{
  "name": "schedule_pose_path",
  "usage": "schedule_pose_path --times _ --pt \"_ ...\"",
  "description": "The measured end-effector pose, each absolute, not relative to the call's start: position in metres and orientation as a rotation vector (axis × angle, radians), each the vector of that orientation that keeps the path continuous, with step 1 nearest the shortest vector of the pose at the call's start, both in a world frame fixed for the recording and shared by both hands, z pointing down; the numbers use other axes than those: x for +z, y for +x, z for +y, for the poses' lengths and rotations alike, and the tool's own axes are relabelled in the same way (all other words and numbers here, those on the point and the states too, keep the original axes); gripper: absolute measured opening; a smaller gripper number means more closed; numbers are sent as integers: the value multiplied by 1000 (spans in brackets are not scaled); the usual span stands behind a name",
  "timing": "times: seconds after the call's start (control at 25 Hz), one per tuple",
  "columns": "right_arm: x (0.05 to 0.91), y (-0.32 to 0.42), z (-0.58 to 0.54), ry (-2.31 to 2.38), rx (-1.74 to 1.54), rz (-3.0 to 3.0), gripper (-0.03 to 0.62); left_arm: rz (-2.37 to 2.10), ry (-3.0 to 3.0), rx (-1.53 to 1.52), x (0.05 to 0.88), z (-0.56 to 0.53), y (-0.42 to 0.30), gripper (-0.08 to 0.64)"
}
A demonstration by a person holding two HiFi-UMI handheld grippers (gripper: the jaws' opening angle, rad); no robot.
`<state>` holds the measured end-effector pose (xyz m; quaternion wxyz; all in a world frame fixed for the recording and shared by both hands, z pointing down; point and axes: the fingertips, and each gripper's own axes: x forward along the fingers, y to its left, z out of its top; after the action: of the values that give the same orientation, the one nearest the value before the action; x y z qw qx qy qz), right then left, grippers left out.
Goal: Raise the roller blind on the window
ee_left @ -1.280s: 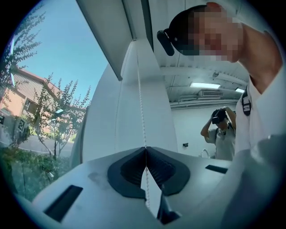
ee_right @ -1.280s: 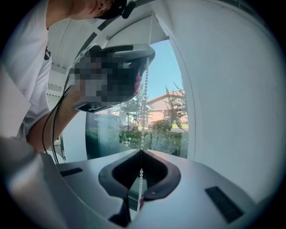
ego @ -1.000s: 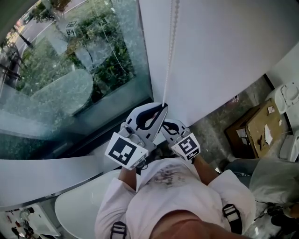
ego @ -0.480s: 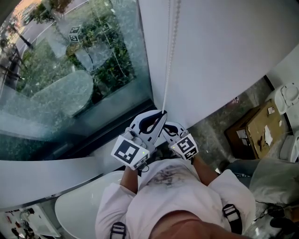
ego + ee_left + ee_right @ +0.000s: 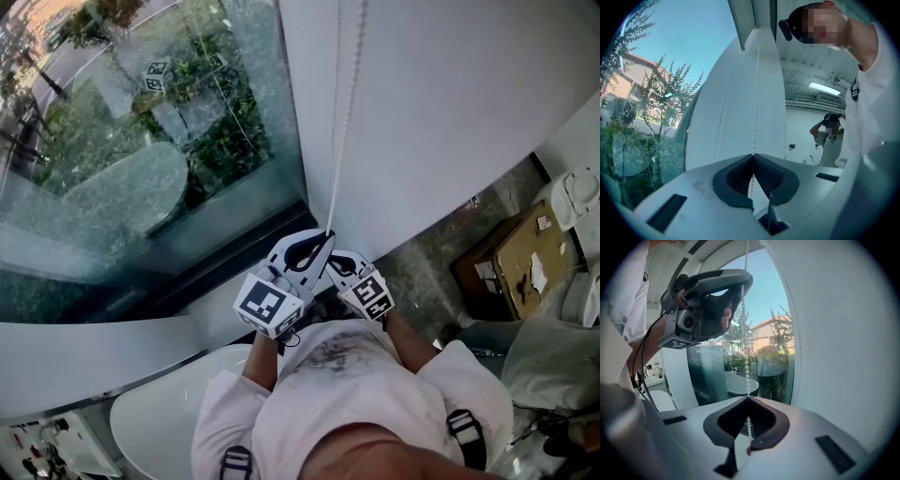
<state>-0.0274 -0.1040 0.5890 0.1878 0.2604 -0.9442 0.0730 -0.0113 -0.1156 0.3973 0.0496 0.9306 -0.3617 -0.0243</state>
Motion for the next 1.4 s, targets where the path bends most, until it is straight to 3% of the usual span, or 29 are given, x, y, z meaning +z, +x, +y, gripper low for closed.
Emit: schedule_pose_path --times 1.0,1.4 --pt "662 -20 -85 686 298 -2525 61 -1086 2755 7 471 -106 -10 9" --pt "656 -19 -83 705 269 -2538 61 -1107 2776 -28 465 -105 -12 9"
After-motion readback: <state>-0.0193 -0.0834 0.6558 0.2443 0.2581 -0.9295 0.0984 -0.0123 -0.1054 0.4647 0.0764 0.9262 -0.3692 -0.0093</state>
